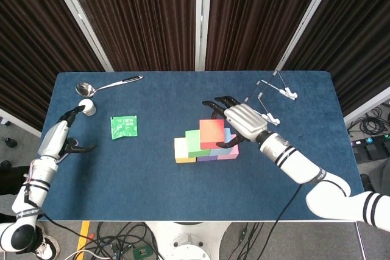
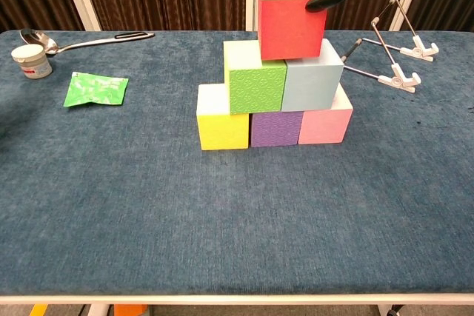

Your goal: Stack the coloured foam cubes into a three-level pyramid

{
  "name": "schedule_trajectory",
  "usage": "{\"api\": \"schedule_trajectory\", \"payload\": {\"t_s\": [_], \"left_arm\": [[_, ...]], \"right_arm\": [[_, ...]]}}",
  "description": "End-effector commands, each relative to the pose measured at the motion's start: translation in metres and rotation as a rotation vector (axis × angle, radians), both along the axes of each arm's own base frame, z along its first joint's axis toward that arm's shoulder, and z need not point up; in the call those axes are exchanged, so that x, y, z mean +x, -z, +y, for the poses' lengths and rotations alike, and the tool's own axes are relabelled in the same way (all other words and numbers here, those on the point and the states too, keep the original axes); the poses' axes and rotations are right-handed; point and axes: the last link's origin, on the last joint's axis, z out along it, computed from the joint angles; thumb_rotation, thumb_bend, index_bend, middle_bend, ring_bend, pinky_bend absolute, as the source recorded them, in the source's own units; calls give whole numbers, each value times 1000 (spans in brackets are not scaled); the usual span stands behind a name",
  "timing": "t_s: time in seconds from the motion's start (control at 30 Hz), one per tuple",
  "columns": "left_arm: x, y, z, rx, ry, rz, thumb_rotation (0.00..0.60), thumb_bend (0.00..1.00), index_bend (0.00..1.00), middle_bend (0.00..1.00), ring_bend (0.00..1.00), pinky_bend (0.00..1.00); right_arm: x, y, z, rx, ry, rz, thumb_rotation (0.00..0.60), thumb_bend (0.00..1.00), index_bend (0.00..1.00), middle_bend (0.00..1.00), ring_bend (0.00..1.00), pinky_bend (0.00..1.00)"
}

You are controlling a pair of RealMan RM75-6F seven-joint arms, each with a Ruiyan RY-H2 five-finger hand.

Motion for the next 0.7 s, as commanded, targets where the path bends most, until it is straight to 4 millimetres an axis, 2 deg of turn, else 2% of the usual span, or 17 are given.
{"api": "schedule_trajectory", "payload": {"t_s": [0.03, 0.7], "left_arm": [[0, 0, 0, 1, 1, 1, 600, 136, 74, 78, 0, 0], [-7, 1, 0, -7, -12, 2, 600, 137, 74, 79, 0, 0]], "right_arm": [[0, 1, 0, 1, -1, -4, 600, 131, 0, 452, 0, 0], [5, 13, -6, 24, -19, 2, 600, 151, 0, 448, 0, 0]]}}
